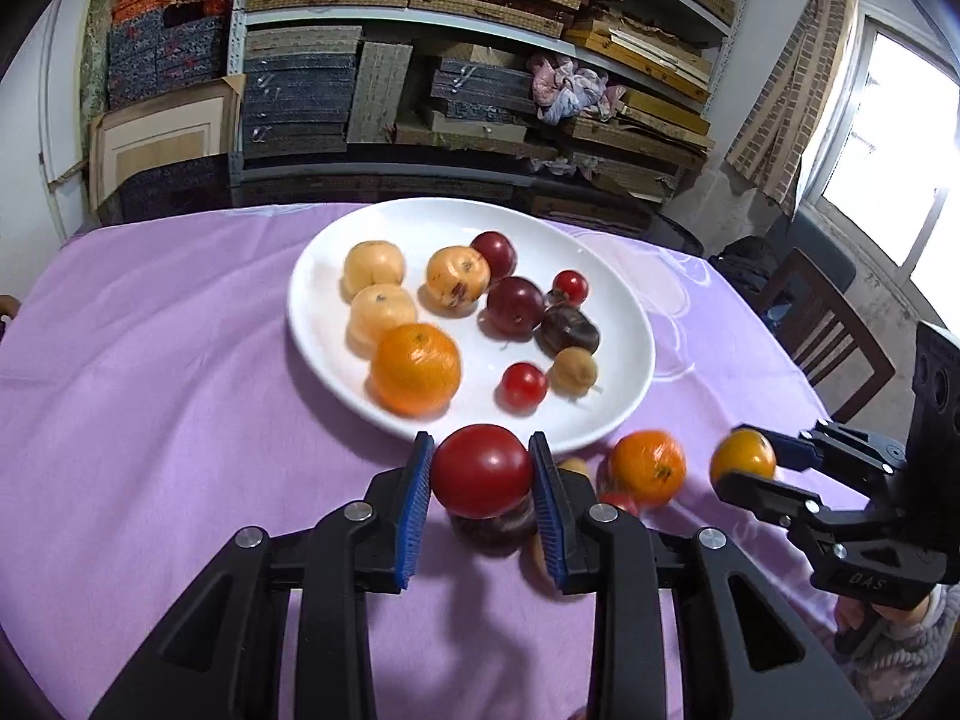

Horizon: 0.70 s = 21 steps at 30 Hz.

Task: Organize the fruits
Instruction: 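Place both held fruits on the white plate and open both tools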

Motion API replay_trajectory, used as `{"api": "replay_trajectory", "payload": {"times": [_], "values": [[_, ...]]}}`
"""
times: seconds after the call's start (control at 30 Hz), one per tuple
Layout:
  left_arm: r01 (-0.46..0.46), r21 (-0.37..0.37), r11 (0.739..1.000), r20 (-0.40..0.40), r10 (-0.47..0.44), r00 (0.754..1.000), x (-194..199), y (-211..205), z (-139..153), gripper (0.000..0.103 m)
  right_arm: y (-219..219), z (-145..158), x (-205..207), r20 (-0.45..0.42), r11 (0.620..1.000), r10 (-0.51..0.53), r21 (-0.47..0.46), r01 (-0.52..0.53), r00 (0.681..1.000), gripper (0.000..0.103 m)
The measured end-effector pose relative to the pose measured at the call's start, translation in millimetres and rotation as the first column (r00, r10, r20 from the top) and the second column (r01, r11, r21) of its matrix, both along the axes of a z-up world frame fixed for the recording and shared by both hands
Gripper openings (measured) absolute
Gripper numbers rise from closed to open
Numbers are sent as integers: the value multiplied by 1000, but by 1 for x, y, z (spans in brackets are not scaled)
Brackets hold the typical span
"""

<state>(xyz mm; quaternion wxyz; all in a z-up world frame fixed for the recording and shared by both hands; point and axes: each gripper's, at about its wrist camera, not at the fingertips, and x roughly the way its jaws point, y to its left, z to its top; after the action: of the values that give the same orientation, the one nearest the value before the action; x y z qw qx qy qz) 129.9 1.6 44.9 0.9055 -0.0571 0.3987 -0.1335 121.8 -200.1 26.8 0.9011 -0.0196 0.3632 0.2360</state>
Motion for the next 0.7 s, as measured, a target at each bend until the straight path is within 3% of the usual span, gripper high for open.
{"api": "replay_trajectory", "payload": {"times": [0.3, 0.5, 0.7], "values": [[54, 36, 998, -11, -54, 999, 36, -44, -12, 32, -2, 25, 107, -1, 991, -136, 12, 136, 991, 39], [23, 74, 997, -58, -18, 998, 56, -44, -32, 32, 20, 7, 178, -70, 984, -178, -11, 177, 982, 39], [22, 82, 996, -66, -17, 998, 61, -41, -37, 33, 41, -15, 213, -110, 982, -183, -68, 176, 977, 39]]}}
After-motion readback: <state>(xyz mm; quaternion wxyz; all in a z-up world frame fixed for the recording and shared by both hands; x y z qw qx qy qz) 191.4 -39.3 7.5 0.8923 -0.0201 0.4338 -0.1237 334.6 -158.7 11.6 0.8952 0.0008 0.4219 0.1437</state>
